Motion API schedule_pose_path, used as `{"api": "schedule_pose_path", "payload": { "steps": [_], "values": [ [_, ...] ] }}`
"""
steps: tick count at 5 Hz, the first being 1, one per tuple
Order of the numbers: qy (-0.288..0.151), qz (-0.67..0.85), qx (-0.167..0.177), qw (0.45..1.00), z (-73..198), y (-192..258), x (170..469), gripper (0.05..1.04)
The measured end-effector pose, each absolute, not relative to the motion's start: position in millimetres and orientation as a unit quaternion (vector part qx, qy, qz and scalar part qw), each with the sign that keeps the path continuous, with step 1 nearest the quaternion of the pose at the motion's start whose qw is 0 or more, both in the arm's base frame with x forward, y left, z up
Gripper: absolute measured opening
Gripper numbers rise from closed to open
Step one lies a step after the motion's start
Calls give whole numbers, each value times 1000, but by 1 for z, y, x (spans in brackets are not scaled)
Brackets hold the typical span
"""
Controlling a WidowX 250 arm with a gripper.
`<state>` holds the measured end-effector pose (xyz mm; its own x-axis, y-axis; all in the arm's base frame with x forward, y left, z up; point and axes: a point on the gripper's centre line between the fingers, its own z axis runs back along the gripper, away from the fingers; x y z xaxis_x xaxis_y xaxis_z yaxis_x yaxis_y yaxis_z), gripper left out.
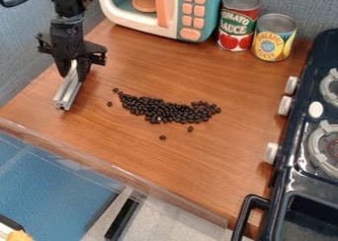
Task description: Sweep into pile
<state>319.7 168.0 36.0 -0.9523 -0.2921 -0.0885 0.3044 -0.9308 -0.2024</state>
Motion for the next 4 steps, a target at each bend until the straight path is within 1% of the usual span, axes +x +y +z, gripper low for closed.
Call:
{"api": "schedule_pose_path", "payload": {
  "steps": [2, 4],
  "values": [
    [107, -983, 18, 148, 23, 161, 317, 344],
    [117, -982, 28, 144, 20, 150, 314, 344]
  ]
}}
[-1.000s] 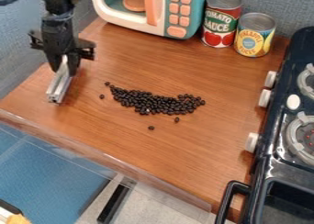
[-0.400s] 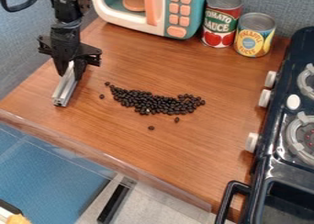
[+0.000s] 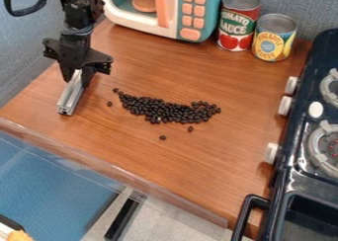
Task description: Sweep into pile
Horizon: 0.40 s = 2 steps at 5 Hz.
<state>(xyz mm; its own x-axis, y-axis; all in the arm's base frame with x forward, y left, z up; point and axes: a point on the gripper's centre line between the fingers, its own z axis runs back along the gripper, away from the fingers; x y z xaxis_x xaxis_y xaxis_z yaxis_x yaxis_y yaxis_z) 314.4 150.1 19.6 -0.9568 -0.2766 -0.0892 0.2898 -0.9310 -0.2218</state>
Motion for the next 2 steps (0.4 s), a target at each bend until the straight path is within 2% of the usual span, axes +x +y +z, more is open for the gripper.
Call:
{"api": "schedule_pose_path", "payload": {
  "steps": [2],
  "values": [
    [111, -981, 31, 159, 19, 139, 312, 344]
  ]
}}
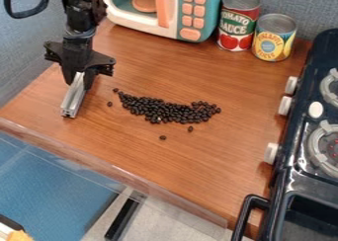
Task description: Sweep into pile
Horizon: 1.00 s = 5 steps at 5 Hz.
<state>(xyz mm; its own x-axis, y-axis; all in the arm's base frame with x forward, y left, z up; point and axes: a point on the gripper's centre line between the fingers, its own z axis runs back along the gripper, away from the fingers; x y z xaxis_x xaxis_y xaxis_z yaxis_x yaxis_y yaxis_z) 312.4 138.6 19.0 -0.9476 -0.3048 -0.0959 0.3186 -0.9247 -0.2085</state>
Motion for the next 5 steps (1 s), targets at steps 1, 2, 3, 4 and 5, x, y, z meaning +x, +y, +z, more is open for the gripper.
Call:
{"api": "schedule_pose_path", "payload": {
  "steps": [1, 2, 3, 4, 5],
  "values": [
    [105, -980, 25, 167, 20, 126, 312, 344],
    [101, -979, 27, 176, 20, 123, 313, 343],
    [100, -978, 30, 179, 20, 112, 317, 344],
    [101, -977, 36, 183, 19, 106, 319, 343],
    [103, -976, 40, 185, 18, 95, 321, 343]
  ]
}}
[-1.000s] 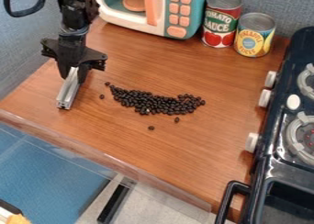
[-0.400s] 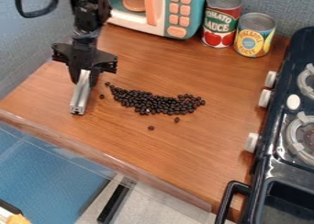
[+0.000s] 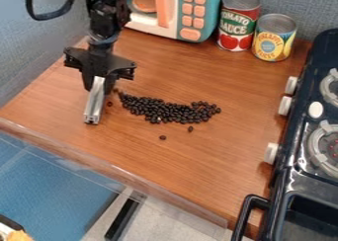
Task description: Sweep into pile
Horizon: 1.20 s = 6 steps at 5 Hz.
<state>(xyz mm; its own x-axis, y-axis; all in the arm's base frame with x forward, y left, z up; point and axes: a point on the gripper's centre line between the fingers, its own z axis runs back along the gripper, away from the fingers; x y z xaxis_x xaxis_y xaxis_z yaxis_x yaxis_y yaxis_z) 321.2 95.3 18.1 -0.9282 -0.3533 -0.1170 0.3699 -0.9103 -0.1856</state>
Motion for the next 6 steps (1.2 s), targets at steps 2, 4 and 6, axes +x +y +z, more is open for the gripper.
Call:
{"api": "schedule_pose_path", "payload": {
  "steps": [2, 4, 6],
  "values": [
    [101, -976, 49, 186, 18, 77, 328, 343],
    [89, -978, 52, 179, 19, 53, 333, 343],
    [85, -978, 53, 182, 19, 45, 336, 343]
  ]
}}
